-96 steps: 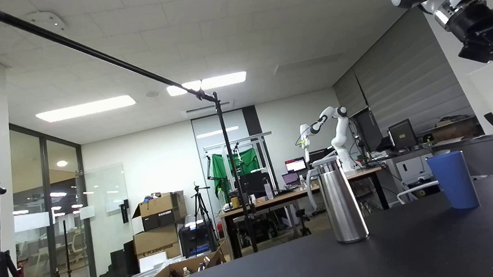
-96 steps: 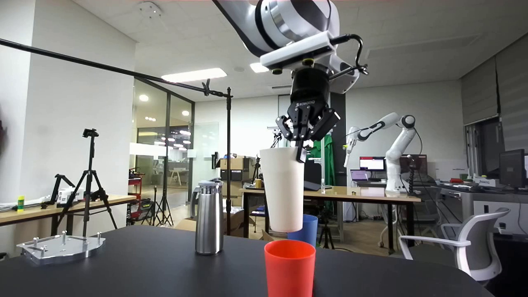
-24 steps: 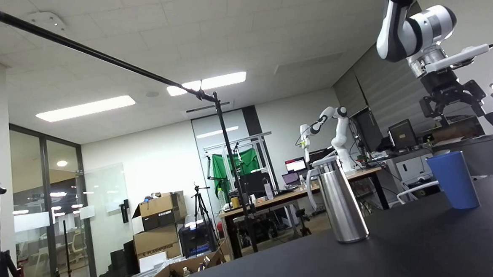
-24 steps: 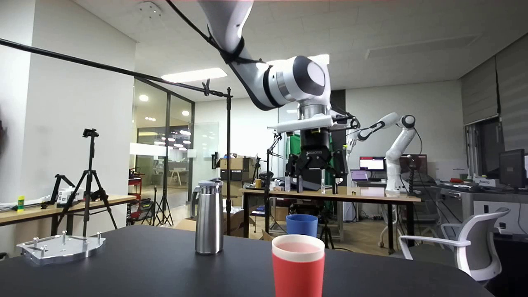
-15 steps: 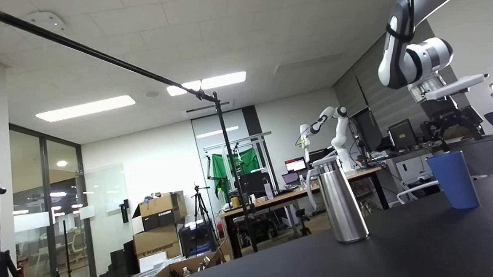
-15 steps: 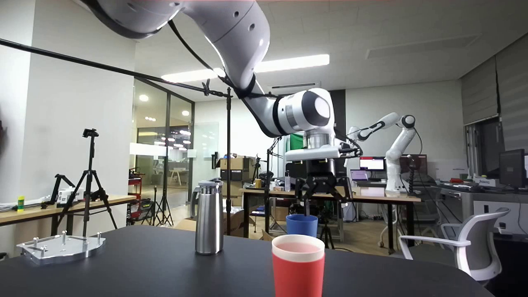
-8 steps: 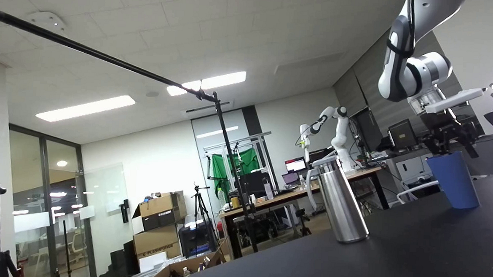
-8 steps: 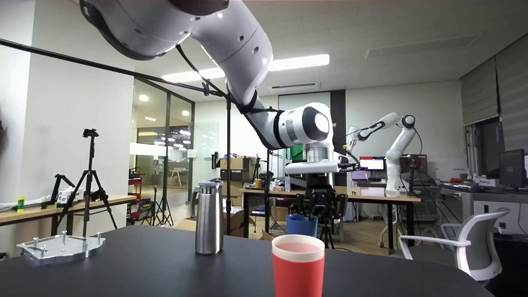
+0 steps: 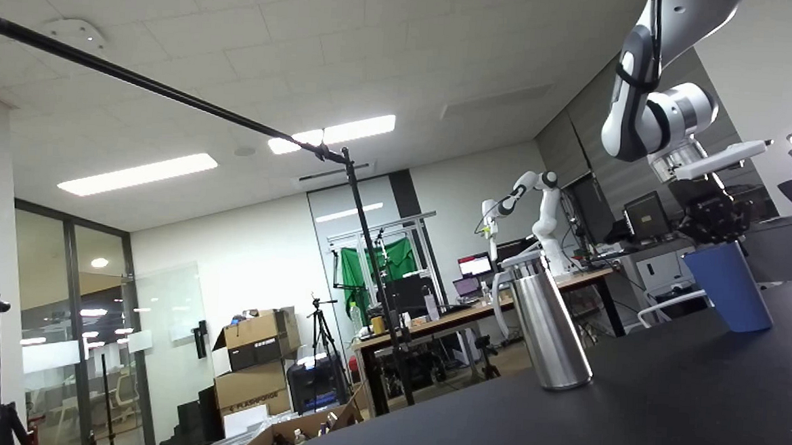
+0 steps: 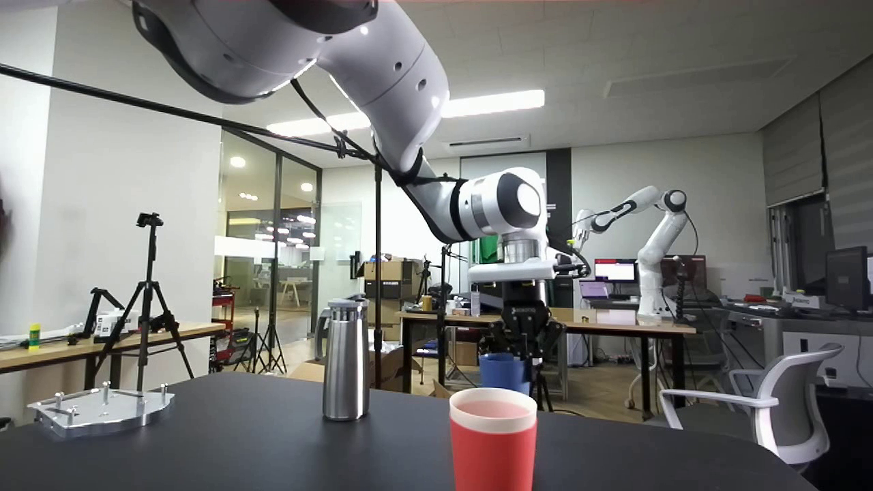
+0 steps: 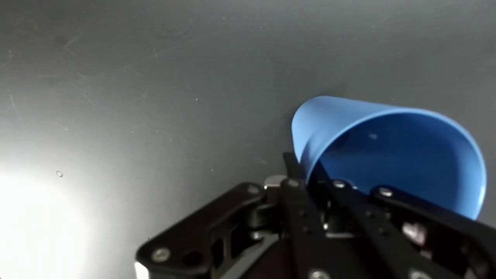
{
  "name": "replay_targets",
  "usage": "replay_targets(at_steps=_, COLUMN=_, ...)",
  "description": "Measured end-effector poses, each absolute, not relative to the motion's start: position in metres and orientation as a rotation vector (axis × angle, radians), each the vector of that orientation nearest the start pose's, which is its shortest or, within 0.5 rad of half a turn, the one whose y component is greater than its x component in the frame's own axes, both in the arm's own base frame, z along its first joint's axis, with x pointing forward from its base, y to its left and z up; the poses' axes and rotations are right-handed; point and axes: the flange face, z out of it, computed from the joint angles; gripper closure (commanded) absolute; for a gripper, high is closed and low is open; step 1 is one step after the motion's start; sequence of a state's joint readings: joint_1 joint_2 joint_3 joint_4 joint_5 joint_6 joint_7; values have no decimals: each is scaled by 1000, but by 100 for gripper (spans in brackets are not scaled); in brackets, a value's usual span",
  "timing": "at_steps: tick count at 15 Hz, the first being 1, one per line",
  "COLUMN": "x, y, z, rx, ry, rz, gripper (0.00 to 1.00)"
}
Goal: Stack up the cups
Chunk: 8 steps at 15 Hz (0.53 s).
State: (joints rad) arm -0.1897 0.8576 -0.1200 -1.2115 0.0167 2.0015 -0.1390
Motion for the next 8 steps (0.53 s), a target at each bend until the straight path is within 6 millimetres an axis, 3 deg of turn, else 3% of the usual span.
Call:
replay_targets(at_steps=4, x=721, y=-206, z=285, rx=-3189, ry=233, rz=118, gripper=99)
replay_targets(at_steps=8, x=711, y=-212, z=332, rx=-3196, ry=249, rz=135, gripper=99)
